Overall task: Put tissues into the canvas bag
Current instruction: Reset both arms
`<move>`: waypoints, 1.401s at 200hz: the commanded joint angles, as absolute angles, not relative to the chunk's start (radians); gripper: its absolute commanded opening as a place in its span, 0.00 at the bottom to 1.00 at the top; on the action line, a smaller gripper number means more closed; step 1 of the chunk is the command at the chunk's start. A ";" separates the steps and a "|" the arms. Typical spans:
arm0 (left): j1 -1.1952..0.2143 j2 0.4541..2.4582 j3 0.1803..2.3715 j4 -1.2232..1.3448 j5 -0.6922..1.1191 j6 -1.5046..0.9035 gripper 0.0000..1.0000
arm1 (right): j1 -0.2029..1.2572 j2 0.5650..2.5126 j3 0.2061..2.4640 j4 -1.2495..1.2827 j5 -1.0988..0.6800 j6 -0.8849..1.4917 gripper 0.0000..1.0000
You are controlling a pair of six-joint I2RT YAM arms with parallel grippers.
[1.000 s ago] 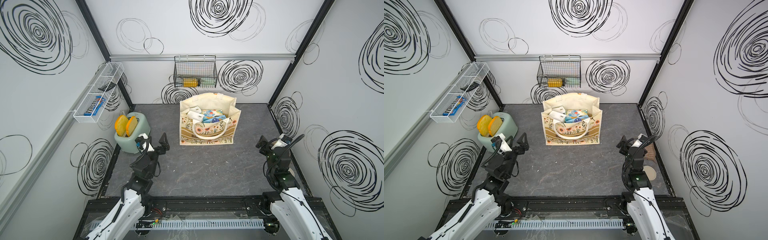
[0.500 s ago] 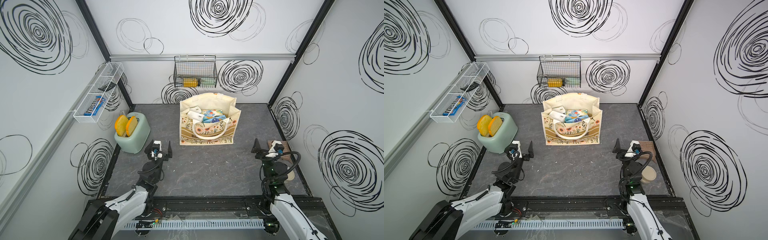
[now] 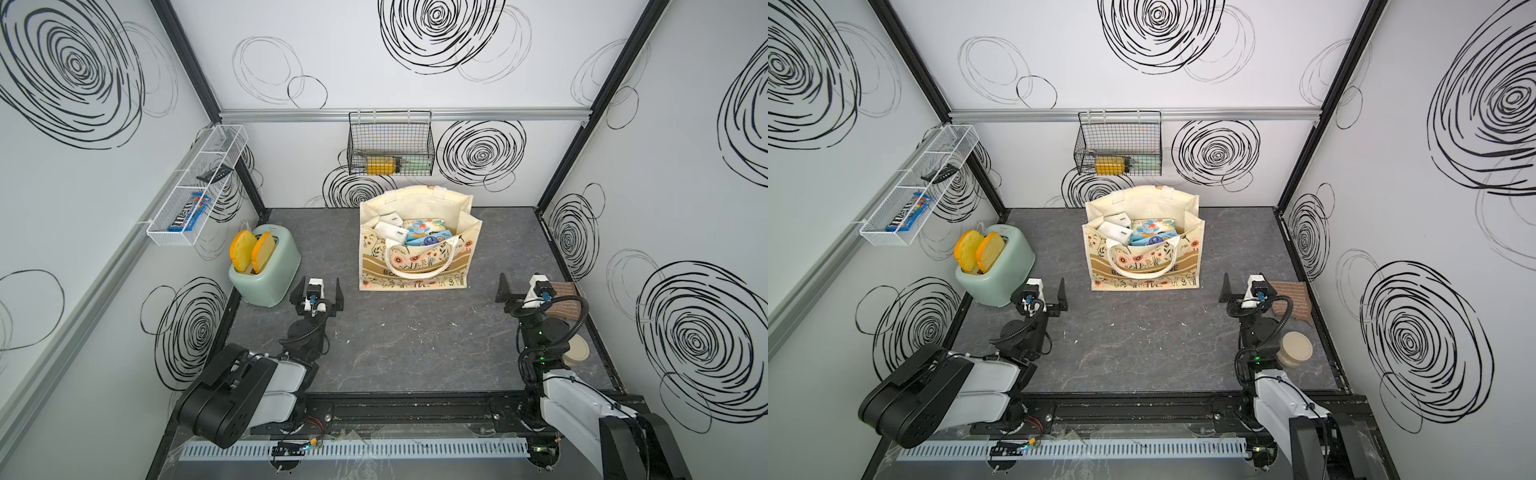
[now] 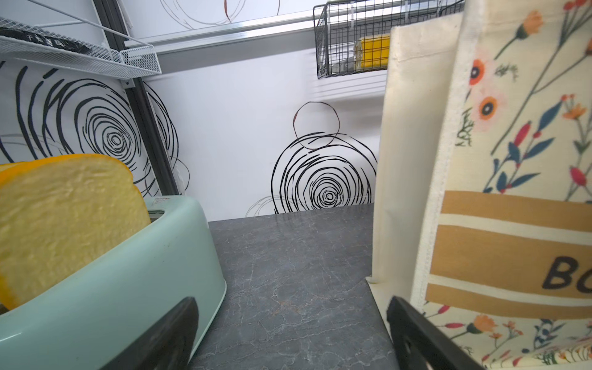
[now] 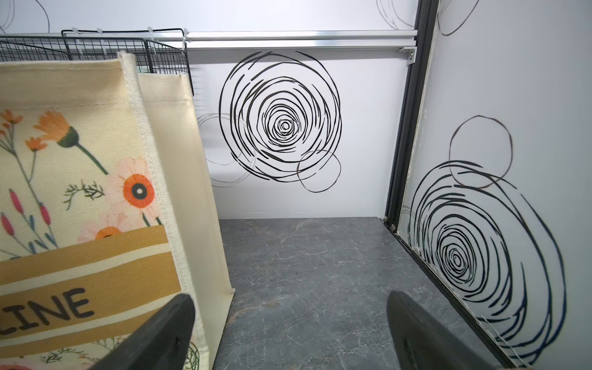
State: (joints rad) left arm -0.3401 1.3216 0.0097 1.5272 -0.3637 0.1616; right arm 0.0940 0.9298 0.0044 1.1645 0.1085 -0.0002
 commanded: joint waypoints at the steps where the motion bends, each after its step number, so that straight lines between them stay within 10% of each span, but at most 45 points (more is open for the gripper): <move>1: -0.319 1.330 -0.122 1.815 -0.355 0.179 0.96 | 0.094 0.977 -0.091 1.321 0.107 -0.022 0.98; 150: -0.143 1.552 -0.009 1.815 -0.109 0.091 0.96 | 0.116 1.444 -0.011 1.578 0.086 -0.097 0.97; 191: -0.017 1.487 0.211 1.317 0.030 -0.011 0.96 | 0.032 1.489 0.276 1.073 0.064 0.034 0.97; 280: -0.013 1.495 0.183 1.385 0.036 -0.020 0.96 | -0.013 1.461 0.258 1.088 -0.146 -0.014 0.98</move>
State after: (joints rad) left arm -0.0120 1.5032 0.1883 1.3453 0.0204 -0.0086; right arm -0.0135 1.4841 0.2806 1.0737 -0.0078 0.0364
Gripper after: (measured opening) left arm 0.958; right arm 0.975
